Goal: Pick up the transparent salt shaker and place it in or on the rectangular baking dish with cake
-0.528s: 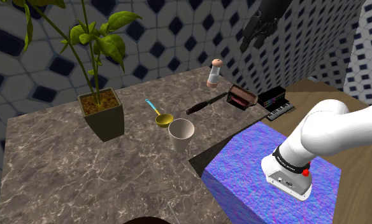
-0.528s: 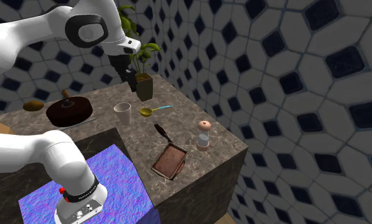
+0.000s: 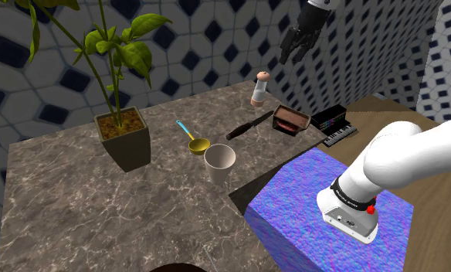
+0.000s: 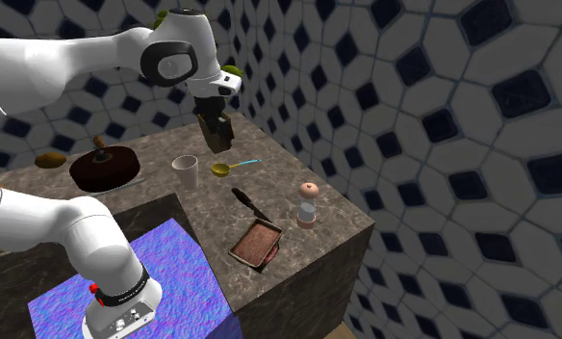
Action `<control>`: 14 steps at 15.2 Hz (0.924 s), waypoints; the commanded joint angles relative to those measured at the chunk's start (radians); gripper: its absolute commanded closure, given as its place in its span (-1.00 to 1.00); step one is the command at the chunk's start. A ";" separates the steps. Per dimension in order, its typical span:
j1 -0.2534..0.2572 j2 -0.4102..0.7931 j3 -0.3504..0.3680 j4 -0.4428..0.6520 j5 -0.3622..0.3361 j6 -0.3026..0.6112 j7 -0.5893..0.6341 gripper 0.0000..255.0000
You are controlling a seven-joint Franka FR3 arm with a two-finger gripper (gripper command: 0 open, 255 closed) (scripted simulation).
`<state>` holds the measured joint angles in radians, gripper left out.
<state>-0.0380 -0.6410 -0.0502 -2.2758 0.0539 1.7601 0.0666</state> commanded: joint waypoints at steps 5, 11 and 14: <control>-0.027 0.188 -0.052 0.051 -0.027 0.122 -0.047 -1.00; -0.052 0.384 -0.102 0.138 -0.035 0.215 -0.093 -1.00; -0.064 0.486 -0.125 0.196 -0.031 0.251 -0.117 -1.00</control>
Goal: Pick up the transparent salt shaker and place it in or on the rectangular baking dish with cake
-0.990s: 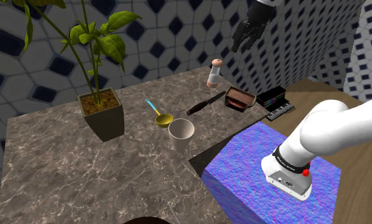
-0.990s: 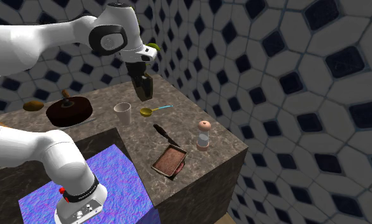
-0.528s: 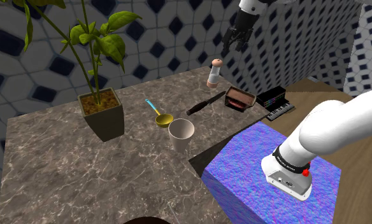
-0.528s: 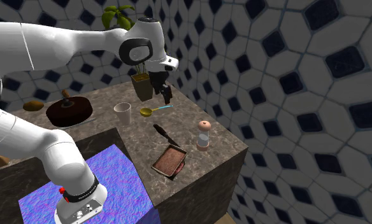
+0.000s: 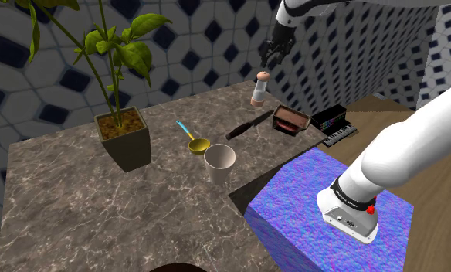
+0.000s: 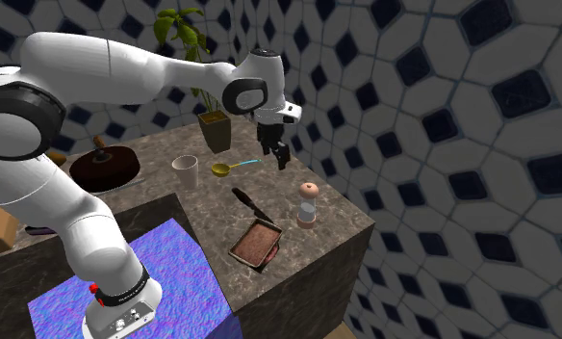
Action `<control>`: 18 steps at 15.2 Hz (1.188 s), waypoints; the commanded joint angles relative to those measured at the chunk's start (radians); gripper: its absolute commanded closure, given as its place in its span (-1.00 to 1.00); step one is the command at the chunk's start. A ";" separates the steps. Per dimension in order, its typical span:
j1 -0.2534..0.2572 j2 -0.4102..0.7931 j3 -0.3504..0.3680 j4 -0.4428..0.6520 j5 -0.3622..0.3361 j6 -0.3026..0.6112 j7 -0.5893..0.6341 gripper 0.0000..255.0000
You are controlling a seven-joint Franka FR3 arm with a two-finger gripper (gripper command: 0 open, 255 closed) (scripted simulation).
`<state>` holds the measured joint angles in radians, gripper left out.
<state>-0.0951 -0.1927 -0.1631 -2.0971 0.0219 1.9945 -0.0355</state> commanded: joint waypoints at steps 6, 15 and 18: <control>-0.038 0.249 -0.050 0.165 0.026 0.065 -0.065 -1.00; -0.071 0.430 -0.067 0.274 0.060 0.124 -0.103 -1.00; -0.072 0.451 -0.065 0.253 0.067 0.165 -0.107 -1.00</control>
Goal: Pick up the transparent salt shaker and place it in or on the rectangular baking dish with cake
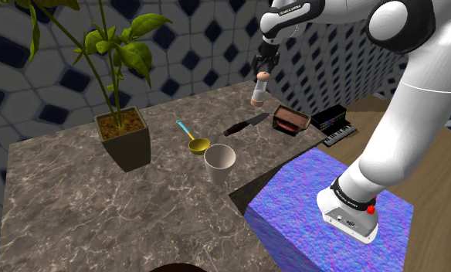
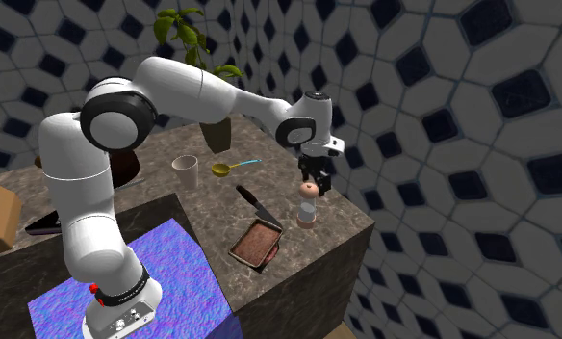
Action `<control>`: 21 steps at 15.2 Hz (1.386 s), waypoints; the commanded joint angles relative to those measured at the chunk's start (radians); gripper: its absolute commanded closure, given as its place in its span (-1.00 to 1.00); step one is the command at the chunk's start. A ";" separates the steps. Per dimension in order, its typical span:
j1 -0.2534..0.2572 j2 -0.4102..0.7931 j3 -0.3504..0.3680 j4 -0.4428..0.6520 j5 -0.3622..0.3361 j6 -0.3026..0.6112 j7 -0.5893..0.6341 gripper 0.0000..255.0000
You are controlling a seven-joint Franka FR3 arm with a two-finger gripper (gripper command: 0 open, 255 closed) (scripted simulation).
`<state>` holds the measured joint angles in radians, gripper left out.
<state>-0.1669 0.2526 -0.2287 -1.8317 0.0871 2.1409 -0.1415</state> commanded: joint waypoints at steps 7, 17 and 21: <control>0.000 0.006 0.001 -0.012 0.002 0.019 -0.001 -1.00; 0.000 0.006 0.001 -0.012 0.002 0.018 -0.001 1.00; 0.001 -0.009 -0.001 0.009 -0.003 -0.017 0.003 1.00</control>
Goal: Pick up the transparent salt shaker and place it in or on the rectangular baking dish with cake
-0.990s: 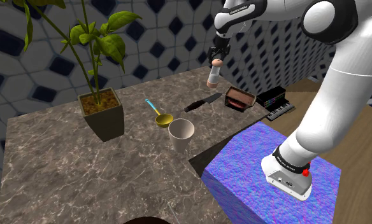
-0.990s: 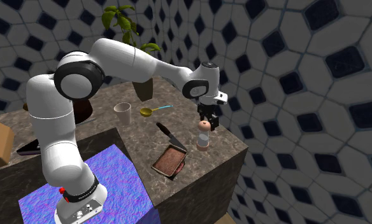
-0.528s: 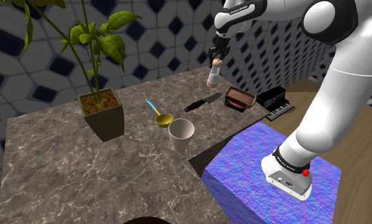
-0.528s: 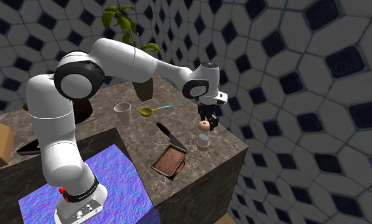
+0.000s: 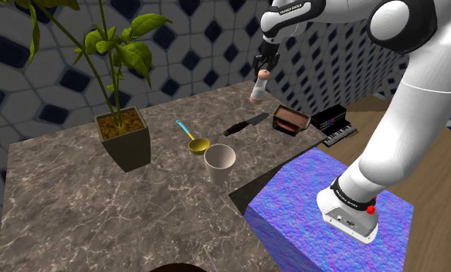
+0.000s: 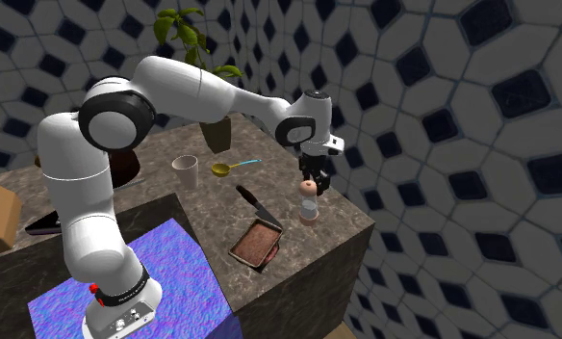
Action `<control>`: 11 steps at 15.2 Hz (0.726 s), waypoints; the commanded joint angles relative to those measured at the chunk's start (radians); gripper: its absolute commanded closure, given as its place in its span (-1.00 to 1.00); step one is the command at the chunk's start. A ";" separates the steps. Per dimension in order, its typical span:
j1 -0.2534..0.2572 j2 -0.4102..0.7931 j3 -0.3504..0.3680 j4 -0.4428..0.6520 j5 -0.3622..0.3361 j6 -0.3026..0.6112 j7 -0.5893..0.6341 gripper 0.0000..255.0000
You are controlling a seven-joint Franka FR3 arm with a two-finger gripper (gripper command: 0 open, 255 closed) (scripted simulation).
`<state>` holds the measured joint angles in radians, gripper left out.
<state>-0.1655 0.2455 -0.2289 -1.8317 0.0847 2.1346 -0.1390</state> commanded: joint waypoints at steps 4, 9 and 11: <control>0.000 -0.019 -0.002 0.041 -0.007 -0.060 0.005 1.00; 0.001 -0.036 -0.004 0.087 -0.013 -0.122 0.010 1.00; 0.001 -0.041 -0.004 0.107 -0.015 -0.147 0.011 1.00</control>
<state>-0.1641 0.2077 -0.2327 -1.7339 0.0707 2.0004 -0.1278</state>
